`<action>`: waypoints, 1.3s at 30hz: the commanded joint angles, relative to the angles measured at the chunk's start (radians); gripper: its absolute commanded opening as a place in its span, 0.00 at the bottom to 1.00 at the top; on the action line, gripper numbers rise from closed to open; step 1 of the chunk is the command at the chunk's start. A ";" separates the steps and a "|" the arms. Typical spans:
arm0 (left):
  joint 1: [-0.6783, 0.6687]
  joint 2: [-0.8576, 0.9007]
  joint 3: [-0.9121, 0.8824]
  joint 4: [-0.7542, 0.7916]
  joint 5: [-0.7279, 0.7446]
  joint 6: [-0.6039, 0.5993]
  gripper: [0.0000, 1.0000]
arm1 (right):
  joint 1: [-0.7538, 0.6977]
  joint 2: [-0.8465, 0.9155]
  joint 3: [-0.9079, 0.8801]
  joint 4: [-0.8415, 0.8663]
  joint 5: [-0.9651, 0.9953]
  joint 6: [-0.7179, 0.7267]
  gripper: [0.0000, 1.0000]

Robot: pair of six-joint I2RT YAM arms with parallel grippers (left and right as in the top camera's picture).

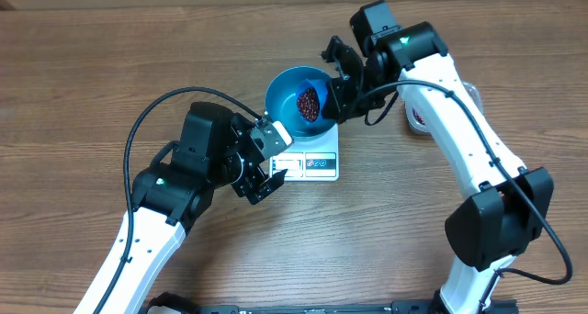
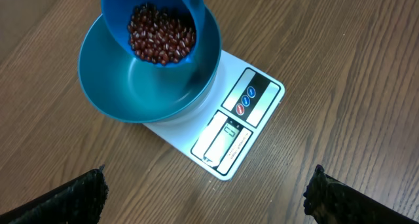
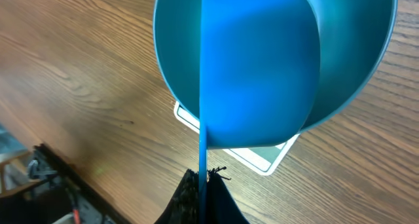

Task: Scoop item into bowl and weigh 150g on scale
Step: 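Carry the bean-filled blue scoop with the right gripper over the teal bowl, then tilt the blue scoop with the right gripper to pour beans into the bowl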

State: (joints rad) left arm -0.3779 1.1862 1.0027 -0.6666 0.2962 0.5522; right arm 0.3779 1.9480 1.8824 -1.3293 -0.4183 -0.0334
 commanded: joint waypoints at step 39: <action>0.006 0.003 0.027 -0.003 0.010 -0.017 1.00 | 0.171 -0.006 0.032 0.095 0.455 0.025 0.04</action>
State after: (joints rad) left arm -0.3779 1.1862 1.0027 -0.6666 0.2962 0.5522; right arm 0.5468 1.9480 1.8824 -1.2419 0.0158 -0.0006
